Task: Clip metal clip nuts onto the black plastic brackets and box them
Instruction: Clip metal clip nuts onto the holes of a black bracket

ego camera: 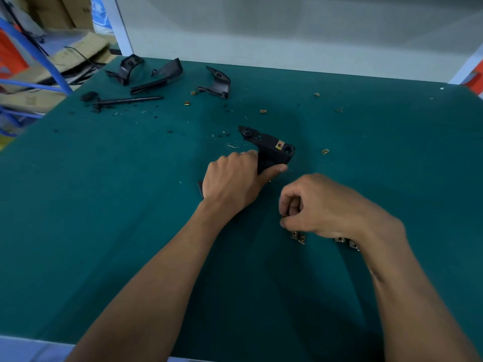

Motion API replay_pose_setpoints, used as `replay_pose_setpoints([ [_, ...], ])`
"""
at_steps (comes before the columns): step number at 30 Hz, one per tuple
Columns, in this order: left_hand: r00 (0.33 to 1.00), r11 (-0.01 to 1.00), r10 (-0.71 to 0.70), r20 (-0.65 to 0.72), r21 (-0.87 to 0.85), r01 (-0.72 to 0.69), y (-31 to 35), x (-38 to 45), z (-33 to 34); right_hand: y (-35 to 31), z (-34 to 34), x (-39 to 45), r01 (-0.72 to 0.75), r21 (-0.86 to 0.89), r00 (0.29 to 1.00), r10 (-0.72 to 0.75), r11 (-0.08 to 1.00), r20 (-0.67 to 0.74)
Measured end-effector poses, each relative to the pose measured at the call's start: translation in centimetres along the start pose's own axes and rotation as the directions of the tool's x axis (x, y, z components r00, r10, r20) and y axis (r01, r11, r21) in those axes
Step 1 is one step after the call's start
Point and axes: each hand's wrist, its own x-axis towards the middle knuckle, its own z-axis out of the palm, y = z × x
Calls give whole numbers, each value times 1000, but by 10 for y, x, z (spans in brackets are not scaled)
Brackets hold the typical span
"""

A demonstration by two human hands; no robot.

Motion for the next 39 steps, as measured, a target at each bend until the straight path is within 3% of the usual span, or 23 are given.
replay_pose_setpoints([
  [8,999,1000,30,-17,9,-29,0,-3,-2,3,5,9,9,59,986,1,998,-165],
  [12,996,996,84,-38,38,-83,1,-5,-3,31,-3,11,37,364,979,39,931,-201],
  [15,991,990,129,-27,62,-127,2,-6,-4,54,-8,13,144,613,888,172,776,-427],
  [17,983,983,180,-34,44,-178,5,-6,-5,59,-8,15,267,665,791,235,697,-564],
  [19,970,971,239,-46,35,-237,10,-7,-7,52,-7,18,368,673,744,231,641,-627],
  [24,945,943,326,-40,85,-322,16,-10,-5,23,1,27,478,639,706,170,603,-688],
  [29,945,941,327,-15,95,-324,14,-9,-5,10,11,33,502,654,676,215,566,-705],
  [39,942,943,331,-54,-5,-332,15,-11,-8,5,18,39,519,729,681,300,446,-668],
])
